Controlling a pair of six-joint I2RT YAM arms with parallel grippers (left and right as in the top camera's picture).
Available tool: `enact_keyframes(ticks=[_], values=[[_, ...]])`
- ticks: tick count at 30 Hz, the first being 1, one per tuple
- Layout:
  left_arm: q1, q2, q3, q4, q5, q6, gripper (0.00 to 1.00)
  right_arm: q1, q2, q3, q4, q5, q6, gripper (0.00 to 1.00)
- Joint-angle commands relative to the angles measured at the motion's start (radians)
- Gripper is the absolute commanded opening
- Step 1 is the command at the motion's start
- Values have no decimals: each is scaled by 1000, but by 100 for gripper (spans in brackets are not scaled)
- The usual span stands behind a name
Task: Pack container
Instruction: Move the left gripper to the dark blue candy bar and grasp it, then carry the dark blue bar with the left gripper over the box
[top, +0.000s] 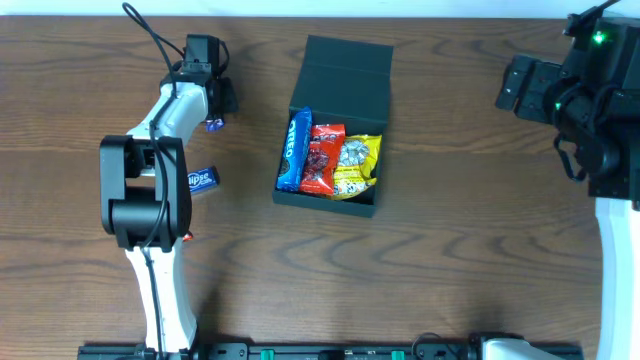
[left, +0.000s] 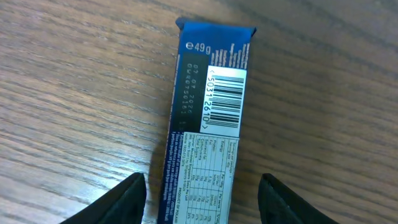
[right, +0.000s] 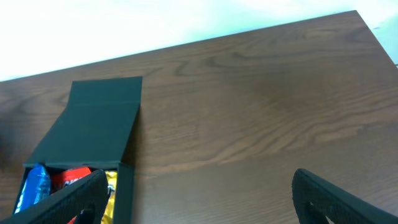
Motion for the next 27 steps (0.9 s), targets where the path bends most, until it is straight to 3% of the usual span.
enact_keyframes(ticks=[1,9,14,20,27], values=[[11,30,1,3,0,-4,59,-3,3,3,-2,-1,15,94],[11,33,1,7,0,-4,58,-3,3,3,-2,-2,16,94],[11,33,1,7,0,-4,44,-3,3,3,-2,-1,15,94],[11,33,1,7,1,-4,42,-3,3,3,-2,-1,15,94],[10,27,32,-20,8,-4,29,-3,3,3,-1,-1,15,94]])
